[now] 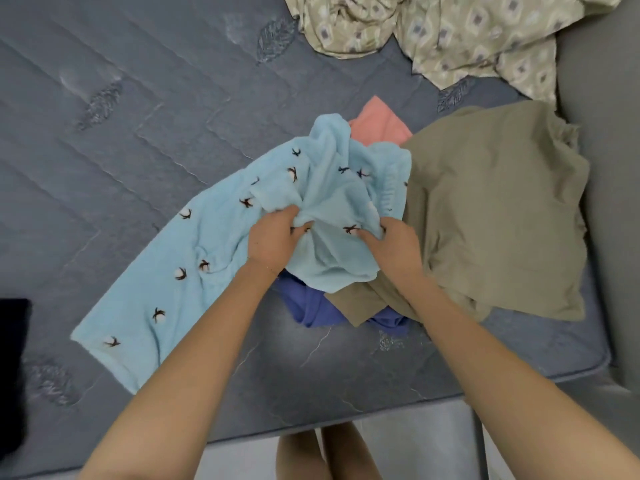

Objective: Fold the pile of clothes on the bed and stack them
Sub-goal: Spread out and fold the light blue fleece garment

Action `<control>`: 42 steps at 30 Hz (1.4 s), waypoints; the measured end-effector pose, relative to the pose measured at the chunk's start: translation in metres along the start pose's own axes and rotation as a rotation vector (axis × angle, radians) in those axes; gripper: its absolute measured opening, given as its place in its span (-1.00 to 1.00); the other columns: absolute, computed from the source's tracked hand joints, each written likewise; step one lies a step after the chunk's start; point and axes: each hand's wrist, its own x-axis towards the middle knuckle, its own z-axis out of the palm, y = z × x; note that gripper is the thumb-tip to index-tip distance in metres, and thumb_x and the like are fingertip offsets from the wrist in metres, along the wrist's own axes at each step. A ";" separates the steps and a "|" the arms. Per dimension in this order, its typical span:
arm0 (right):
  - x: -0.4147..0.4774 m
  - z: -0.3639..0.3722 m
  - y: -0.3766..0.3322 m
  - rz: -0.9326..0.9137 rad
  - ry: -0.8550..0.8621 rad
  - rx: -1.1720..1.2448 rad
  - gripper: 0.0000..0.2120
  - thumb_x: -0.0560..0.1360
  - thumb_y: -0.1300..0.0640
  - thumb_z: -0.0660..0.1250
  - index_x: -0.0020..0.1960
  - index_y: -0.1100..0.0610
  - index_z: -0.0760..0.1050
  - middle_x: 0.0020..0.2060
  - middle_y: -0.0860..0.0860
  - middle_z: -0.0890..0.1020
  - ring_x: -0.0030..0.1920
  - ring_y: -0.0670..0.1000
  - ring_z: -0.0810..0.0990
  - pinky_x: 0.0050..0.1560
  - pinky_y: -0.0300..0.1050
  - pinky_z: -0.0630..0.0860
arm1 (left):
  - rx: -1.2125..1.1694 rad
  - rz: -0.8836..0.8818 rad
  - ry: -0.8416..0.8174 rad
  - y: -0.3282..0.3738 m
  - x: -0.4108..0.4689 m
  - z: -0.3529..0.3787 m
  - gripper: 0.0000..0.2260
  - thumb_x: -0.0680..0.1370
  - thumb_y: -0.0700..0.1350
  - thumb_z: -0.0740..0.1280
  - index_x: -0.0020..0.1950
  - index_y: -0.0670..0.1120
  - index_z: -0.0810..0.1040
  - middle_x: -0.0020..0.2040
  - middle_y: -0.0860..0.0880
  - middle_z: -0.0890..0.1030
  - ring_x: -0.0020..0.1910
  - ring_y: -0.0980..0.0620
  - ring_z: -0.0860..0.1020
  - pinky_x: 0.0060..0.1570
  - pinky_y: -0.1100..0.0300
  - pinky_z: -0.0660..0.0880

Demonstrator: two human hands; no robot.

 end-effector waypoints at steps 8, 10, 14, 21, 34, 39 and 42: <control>-0.063 -0.056 -0.115 -0.094 -0.016 0.266 -0.49 0.50 -0.12 0.40 -0.40 0.10 0.21 -0.50 -0.02 0.27 -0.44 -0.06 0.24 -0.41 -0.21 0.17 | -0.273 -0.191 0.217 0.038 -0.063 -0.133 -0.63 0.61 0.04 0.29 -0.30 -0.14 0.38 -0.40 -0.09 0.45 -0.37 -0.04 0.41 -0.25 0.00 0.33; -0.084 -0.071 -0.145 -0.121 -0.031 0.325 -0.50 0.50 -0.12 0.40 -0.38 0.19 0.31 -0.46 0.10 0.34 -0.40 -0.05 0.31 -0.37 -0.22 0.20 | -0.311 -0.194 0.280 0.050 -0.082 -0.167 -0.62 0.61 0.05 0.29 -0.29 -0.16 0.40 -0.38 -0.10 0.46 -0.35 -0.04 0.40 -0.26 0.03 0.32; -0.134 -0.092 -0.196 -0.201 -0.080 0.412 -0.53 0.49 -0.10 0.42 -0.36 0.20 0.35 -0.45 0.10 0.36 -0.40 -0.08 0.32 -0.36 -0.23 0.25 | -0.366 -0.192 0.378 0.067 -0.119 -0.225 -0.59 0.61 0.07 0.29 -0.29 -0.19 0.37 -0.39 -0.08 0.42 -0.38 0.05 0.33 -0.29 0.10 0.28; -0.202 -0.097 -0.270 -0.363 -0.109 0.305 -0.48 0.47 -0.12 0.44 -0.43 0.08 0.21 -0.51 -0.02 0.28 -0.41 -0.04 0.27 -0.34 -0.09 0.23 | -0.356 -0.157 0.423 0.066 -0.174 -0.292 -0.62 0.61 0.06 0.28 -0.34 -0.09 0.34 -0.42 0.04 0.39 -0.41 0.10 0.32 -0.34 0.23 0.27; -0.290 -0.042 -0.386 -0.332 -0.006 0.598 -0.55 0.44 -0.09 0.47 -0.39 0.09 0.31 -0.44 0.00 0.34 -0.35 -0.05 0.34 -0.31 -0.13 0.23 | -0.470 -0.023 0.455 -0.034 -0.234 -0.422 -0.59 0.61 0.02 0.30 -0.33 -0.21 0.37 -0.39 -0.04 0.40 -0.38 0.10 0.33 -0.35 0.23 0.26; -0.326 0.006 -0.423 -0.189 0.006 0.784 -0.60 0.35 -0.20 0.48 -0.18 0.15 0.54 -0.30 0.11 0.51 -0.28 0.00 0.48 -0.24 -0.07 0.39 | -0.405 0.068 0.307 -0.095 -0.267 -0.459 -0.60 0.62 -0.01 0.30 -0.33 -0.21 0.38 -0.38 -0.08 0.43 -0.38 0.14 0.35 -0.33 0.26 0.28; -0.341 0.022 -0.433 -0.091 -0.020 0.931 -0.50 0.43 -0.08 0.50 -0.06 0.41 0.56 -0.17 0.18 0.64 -0.18 0.06 0.60 -0.12 -0.03 0.53 | -0.373 0.111 0.241 -0.116 -0.277 -0.476 -0.63 0.63 -0.04 0.27 -0.36 -0.09 0.36 -0.40 0.03 0.45 -0.40 0.18 0.38 -0.35 0.31 0.29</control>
